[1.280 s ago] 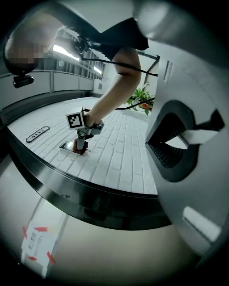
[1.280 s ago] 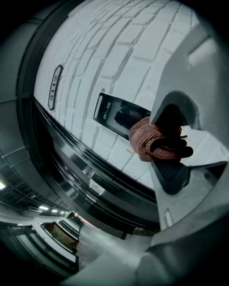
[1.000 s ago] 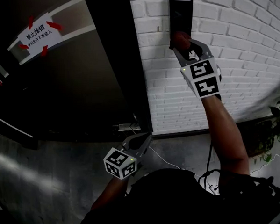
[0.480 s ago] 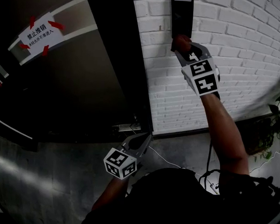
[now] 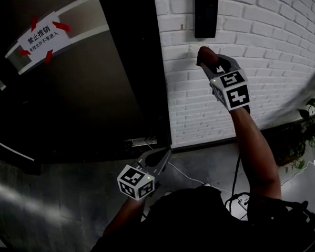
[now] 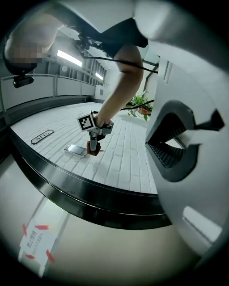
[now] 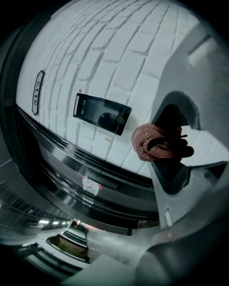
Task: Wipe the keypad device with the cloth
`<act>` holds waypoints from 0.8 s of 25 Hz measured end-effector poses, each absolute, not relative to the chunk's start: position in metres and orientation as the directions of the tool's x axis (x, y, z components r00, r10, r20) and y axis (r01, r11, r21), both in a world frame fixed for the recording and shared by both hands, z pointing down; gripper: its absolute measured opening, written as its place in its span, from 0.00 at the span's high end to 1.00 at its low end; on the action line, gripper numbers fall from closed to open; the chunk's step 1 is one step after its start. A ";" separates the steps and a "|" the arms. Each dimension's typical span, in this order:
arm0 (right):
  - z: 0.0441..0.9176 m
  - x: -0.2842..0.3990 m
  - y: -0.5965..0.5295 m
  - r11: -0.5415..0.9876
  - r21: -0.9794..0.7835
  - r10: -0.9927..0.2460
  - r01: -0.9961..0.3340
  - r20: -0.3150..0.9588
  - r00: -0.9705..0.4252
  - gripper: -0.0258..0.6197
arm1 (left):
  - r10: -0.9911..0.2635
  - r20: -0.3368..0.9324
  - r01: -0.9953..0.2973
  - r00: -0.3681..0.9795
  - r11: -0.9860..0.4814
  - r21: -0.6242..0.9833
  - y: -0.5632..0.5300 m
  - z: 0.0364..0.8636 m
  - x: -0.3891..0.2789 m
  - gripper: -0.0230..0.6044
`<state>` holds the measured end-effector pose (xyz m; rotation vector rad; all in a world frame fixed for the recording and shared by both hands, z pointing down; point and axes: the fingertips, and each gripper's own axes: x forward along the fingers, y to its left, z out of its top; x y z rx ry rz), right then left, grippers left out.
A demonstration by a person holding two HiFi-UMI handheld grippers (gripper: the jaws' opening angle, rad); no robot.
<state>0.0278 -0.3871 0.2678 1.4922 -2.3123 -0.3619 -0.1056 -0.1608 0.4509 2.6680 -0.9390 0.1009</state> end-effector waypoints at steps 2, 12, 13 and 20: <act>0.275 0.033 -0.373 0.402 0.393 -0.916 -0.827 0.169 -0.365 0.72 | -0.581 0.173 -0.606 0.795 -0.750 0.267 -0.158 0.453 -0.106 0.94; 0.314 0.055 -0.284 0.422 0.349 -0.905 -0.836 0.208 -0.370 0.72 | -0.530 0.166 -0.556 0.831 -0.800 0.227 -0.147 0.454 -0.084 0.94; 0.319 0.057 -0.273 0.439 0.337 -0.897 -0.832 0.209 -0.389 0.72 | -0.530 0.164 -0.555 0.832 -0.801 0.224 -0.144 0.453 -0.080 0.94; 0.367 0.080 -0.183 0.586 0.247 -0.809 -0.772 0.237 -0.538 0.72 | -0.584 0.157 -0.604 0.797 -0.766 0.220 -0.113 0.449 -0.045 0.94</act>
